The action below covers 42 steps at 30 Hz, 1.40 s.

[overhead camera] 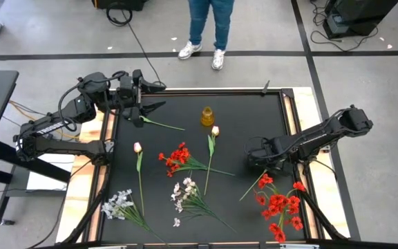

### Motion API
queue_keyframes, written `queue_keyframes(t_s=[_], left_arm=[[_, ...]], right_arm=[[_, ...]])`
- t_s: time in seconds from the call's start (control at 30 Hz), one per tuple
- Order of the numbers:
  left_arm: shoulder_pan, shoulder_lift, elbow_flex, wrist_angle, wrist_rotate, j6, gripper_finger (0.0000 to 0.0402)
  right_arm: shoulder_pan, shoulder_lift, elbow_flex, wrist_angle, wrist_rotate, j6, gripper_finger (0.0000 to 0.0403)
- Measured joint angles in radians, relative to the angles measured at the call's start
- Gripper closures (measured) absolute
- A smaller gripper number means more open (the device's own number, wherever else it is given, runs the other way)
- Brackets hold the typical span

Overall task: Sort flowers into vase by color
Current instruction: Put the bottom black flower into the transparent vase

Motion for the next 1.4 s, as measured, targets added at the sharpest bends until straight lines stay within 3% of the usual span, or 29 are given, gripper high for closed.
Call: queue_keyframes(t_s=[0.37, 0.5, 0.7, 0.9, 1.07, 1.4], left_arm=[[0.0, 0.0, 0.0, 0.0, 0.0, 0.0, 0.0141], [0.0, 0.0, 0.0, 0.0, 0.0, 0.0, 0.0141], [0.0, 0.0, 0.0, 0.0, 0.0, 0.0, 0.0141], [0.0, 0.0, 0.0, 0.0, 0.0, 0.0, 0.0141], [0.0, 0.0, 0.0, 0.0, 0.0, 0.0, 0.0141], [0.0, 0.0, 0.0, 0.0, 0.0, 0.0, 0.0141]], right_arm=[[0.001, 0.002, -0.002, 0.029, 0.048, -0.014, 0.0345], [0.001, 0.002, -0.002, 0.028, 0.066, -0.016, 0.0376], [0.014, 0.003, 0.009, 0.032, 0.097, -0.045, 0.0384], [0.052, 0.007, 0.049, 0.037, 0.221, -0.044, 0.0385], [0.069, 0.006, 0.083, 0.037, 0.261, -0.074, 0.0386], [0.071, 0.006, 0.179, 0.021, 0.387, -0.221, 0.0386]])
